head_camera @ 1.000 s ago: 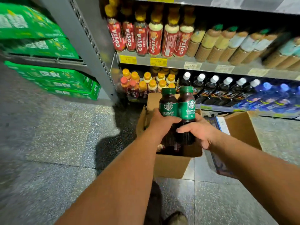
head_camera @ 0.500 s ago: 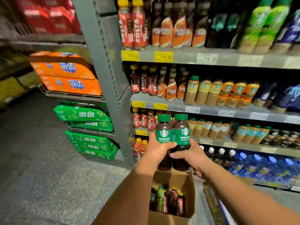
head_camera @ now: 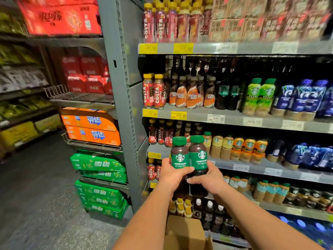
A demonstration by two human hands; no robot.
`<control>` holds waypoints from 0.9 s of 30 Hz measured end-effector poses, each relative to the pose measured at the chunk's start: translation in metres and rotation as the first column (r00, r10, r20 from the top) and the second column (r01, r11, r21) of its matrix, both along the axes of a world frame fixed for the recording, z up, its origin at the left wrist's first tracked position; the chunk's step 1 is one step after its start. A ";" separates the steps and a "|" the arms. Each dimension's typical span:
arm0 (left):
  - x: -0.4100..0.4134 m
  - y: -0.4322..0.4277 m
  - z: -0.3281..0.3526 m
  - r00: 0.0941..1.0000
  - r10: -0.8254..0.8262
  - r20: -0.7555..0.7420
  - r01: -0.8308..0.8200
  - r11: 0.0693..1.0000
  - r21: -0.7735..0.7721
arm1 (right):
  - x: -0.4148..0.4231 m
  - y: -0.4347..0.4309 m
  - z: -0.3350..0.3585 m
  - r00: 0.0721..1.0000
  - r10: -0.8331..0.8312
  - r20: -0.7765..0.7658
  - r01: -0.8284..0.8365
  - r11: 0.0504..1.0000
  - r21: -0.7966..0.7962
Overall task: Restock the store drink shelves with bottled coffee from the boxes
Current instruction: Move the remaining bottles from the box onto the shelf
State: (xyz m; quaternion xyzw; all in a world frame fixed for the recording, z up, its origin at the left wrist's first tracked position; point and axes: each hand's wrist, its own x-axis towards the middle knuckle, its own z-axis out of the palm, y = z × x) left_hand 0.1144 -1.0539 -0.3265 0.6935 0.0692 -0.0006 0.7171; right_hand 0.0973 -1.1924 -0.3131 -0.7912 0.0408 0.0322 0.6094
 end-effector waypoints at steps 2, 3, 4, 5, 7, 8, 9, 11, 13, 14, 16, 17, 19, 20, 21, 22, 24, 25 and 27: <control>0.004 0.001 0.014 1.000 0.008 0.022 -0.008 1.000 -0.005 | 0.005 0.002 0.012 1.000 -0.009 0.005 0.009 1.000 -0.013; 0.006 0.001 0.022 0.999 0.009 0.039 -0.008 1.000 -0.004 | 0.009 0.003 0.017 1.000 -0.018 0.003 0.018 1.000 -0.015; 0.011 0.001 0.029 0.999 0.013 0.047 -0.013 1.000 -0.002 | 0.013 0.003 0.023 1.000 -0.021 0.008 0.021 1.000 -0.007; 0.017 0.000 0.036 0.998 0.006 0.065 -0.007 1.000 0.005 | 0.017 0.002 0.030 0.999 -0.029 0.018 0.029 1.000 -0.001; 0.032 -0.005 0.050 0.995 -0.012 0.097 0.010 1.000 0.021 | 0.029 -0.001 0.044 0.998 -0.042 0.048 0.042 0.999 -0.004; 0.041 -0.008 0.058 0.994 -0.023 0.109 0.021 0.999 0.027 | 0.035 -0.004 0.052 0.997 -0.052 0.063 0.053 0.999 -0.011; 0.049 -0.011 0.065 0.992 -0.034 0.122 0.031 0.999 0.028 | 0.043 -0.007 0.059 0.995 -0.067 0.078 0.069 0.997 -0.024; 0.066 -0.020 0.080 0.984 -0.054 0.169 0.052 0.999 0.014 | 0.062 -0.014 0.071 0.989 -0.094 0.110 0.100 0.993 -0.057; 0.086 -0.028 0.093 0.977 -0.063 0.206 0.065 0.998 -0.005 | 0.085 -0.021 0.082 0.983 -0.132 0.129 0.141 0.988 -0.064; 0.097 -0.031 0.097 0.974 -0.068 0.216 0.072 0.997 -0.014 | 0.097 -0.024 0.087 0.980 -0.147 0.137 0.157 0.985 -0.068; 0.120 -0.035 0.106 0.971 -0.079 0.227 0.082 0.997 -0.004 | 0.121 -0.029 0.096 0.975 -0.170 0.143 0.183 0.979 -0.085; 0.133 -0.036 0.112 0.969 -0.085 0.232 0.083 0.996 0.021 | 0.133 -0.032 0.100 0.973 -0.183 0.143 0.197 0.977 -0.086; 0.159 -0.039 0.124 0.966 -0.105 0.237 0.090 0.993 0.072 | 0.153 -0.034 0.109 0.968 -0.208 0.141 0.220 0.973 -0.076; 0.171 -0.040 0.131 0.963 -0.122 0.239 0.104 0.991 0.089 | 0.163 -0.035 0.113 0.964 -0.224 0.145 0.234 0.970 -0.061; 0.183 -0.043 0.138 0.960 -0.143 0.240 0.121 0.987 0.105 | 0.172 -0.036 0.117 0.958 -0.244 0.149 0.253 0.967 -0.043; 0.192 -0.047 0.144 0.958 -0.158 0.240 0.136 0.985 0.108 | 0.180 -0.038 0.122 0.952 -0.264 0.157 0.270 0.963 -0.022; 0.209 -0.057 0.154 0.953 -0.173 0.249 0.156 0.984 0.088 | 0.194 -0.044 0.131 0.940 -0.295 0.172 0.296 0.955 0.024; 0.216 -0.062 0.156 0.951 -0.174 0.256 0.156 0.984 0.089 | 0.199 -0.048 0.135 0.935 -0.307 0.175 0.305 0.952 0.039; 0.231 -0.075 0.161 0.945 -0.185 0.269 0.158 0.980 0.117 | 0.211 -0.059 0.141 0.922 -0.336 0.191 0.335 0.941 0.040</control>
